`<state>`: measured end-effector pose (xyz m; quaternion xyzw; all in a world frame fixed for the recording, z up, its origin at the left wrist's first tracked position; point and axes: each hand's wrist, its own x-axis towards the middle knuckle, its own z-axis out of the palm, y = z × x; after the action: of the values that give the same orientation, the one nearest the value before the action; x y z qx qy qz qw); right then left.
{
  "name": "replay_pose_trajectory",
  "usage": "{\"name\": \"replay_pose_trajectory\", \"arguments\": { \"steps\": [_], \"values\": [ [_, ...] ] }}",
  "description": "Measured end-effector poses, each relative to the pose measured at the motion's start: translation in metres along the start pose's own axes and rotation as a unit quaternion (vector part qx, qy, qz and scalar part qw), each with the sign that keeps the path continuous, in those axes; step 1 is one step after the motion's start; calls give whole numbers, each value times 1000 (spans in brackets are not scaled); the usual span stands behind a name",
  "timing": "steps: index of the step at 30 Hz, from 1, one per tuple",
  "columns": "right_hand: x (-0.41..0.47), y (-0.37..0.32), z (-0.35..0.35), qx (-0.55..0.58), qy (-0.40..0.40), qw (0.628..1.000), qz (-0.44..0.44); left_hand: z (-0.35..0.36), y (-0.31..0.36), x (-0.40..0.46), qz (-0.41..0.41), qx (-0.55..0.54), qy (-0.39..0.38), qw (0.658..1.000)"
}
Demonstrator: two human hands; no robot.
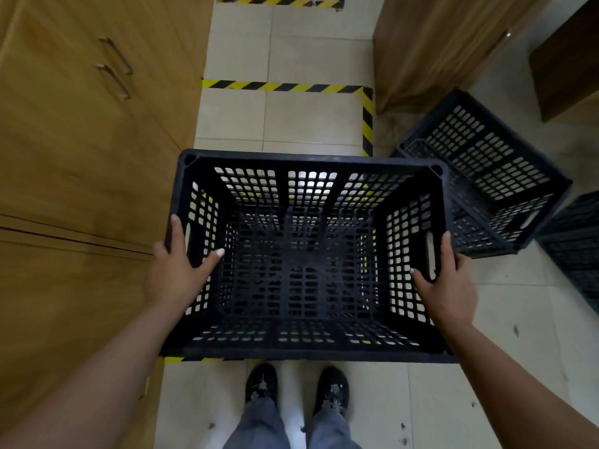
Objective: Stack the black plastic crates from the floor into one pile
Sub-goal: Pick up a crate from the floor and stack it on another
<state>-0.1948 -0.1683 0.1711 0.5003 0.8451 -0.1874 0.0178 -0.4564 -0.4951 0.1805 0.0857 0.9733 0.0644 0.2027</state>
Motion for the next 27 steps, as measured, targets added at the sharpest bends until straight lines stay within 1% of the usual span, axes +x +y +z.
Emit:
{"name": "replay_pose_trajectory", "arguments": {
  "steps": [6, 11, 13, 16, 19, 22, 27],
  "values": [
    [-4, 3, -5, 12, -22, 1000, -3, 0, -7, -1, 20, -34, -10, 999],
    [-29, 13, -7, 34, -34, 998, 43, 7, -18, -20, 36, -62, -4, 997],
    [-35, 16, -6, 33, -38, 998, 47, 14, -24, -34, 39, -47, 8, 998],
    [-33, 15, -6, 40, -34, 998, 46, 18, -26, -43, 34, -28, 13, 999],
    [-30, 17, -6, 60, -28, 997, 46, 14, -29, -38, 52, -49, 15, 997],
    [-34, 21, -2, 56, -10, 998, 35, 15, -39, -41, 60, -67, 11, 996],
    [-39, 22, 1, 61, -2, 998, 26, 17, -43, -48, 66, -55, 12, 996]
  ]
}}
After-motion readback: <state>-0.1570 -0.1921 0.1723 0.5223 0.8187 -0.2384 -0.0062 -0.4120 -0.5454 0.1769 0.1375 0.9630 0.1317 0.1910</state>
